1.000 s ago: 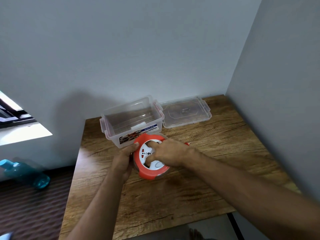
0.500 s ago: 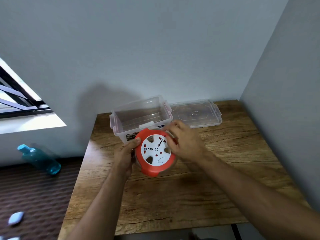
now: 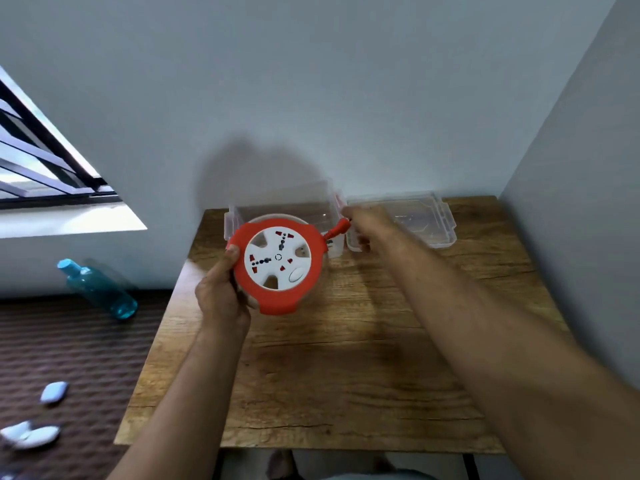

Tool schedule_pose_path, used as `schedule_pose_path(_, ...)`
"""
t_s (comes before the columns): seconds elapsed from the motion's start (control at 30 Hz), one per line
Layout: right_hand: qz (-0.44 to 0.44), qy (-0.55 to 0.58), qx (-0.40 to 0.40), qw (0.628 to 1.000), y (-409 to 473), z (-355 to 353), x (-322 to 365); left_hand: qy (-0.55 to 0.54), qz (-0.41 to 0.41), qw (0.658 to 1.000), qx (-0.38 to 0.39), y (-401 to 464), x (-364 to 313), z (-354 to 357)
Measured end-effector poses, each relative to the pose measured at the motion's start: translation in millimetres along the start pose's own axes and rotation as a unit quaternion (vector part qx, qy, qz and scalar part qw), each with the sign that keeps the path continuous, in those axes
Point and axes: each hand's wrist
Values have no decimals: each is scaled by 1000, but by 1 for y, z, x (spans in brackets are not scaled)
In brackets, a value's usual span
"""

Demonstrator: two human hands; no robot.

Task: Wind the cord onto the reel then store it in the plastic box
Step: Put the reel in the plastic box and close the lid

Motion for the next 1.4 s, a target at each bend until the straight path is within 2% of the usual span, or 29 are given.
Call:
schedule_pose_path(0.07,41,11,53,998,8,3,1,-9,12,1000,-7,8,-8,4)
schedule_pose_path(0.17,79,-9,63,995,14,8,-2,-17,25,999,-22,21,-16,7)
schedule_pose_path(0.27,37,-13,52,998,19,12,-2,-18,41,998,-38,30,-18,5)
schedule_pose_path(0.37,-8,-68,38,997,17,11,1,-12,59,996,-58,38,-23,6)
schedule_pose_path(0.5,27,-99,60,993,-1,3,-2,-11,74,995,-63,51,-32,5)
schedule_pose_path(0.6,72,-78,91,990,-18,2,-10,-4,63,997,-52,53,-35,7)
schedule_pose_path(0.7,78,-89,89,989,-31,0,-11,-4,56,998,-42,51,-32,12)
schedule_pose_path(0.77,78,-141,72,984,-39,-3,-7,-1,44,998,-36,49,-30,15)
schedule_pose_path(0.83,31,-215,11,976,-43,-5,-3,-2,28,999,-42,47,-28,18)
schedule_pose_path(0.93,-162,-267,-148,938,-49,1,3,-6,3,999,-52,50,-28,20)
schedule_pose_path(1.0,-205,-219,-123,946,-49,11,7,-7,-8,999,-48,54,-30,23)
schedule_pose_path(1.07,-153,-130,-20,979,-43,22,11,-5,-14,1000,-18,59,-32,23)
schedule_pose_path(1.13,-133,-37,60,989,-39,32,12,19,-3,999,27,65,-34,21)
schedule_pose_path(1.23,-160,28,62,985,-32,40,9,95,5,994,58,71,-39,18)
schedule_pose_path(1.4,-131,128,118,976,-24,44,-2,223,24,970,89,88,-38,9)
Point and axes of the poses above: each hand's wrist, its own y-axis towards the middle knuckle, its own z-axis out of the palm, x = y × z, and after that the axes turned 8 degrees about x, right-handed
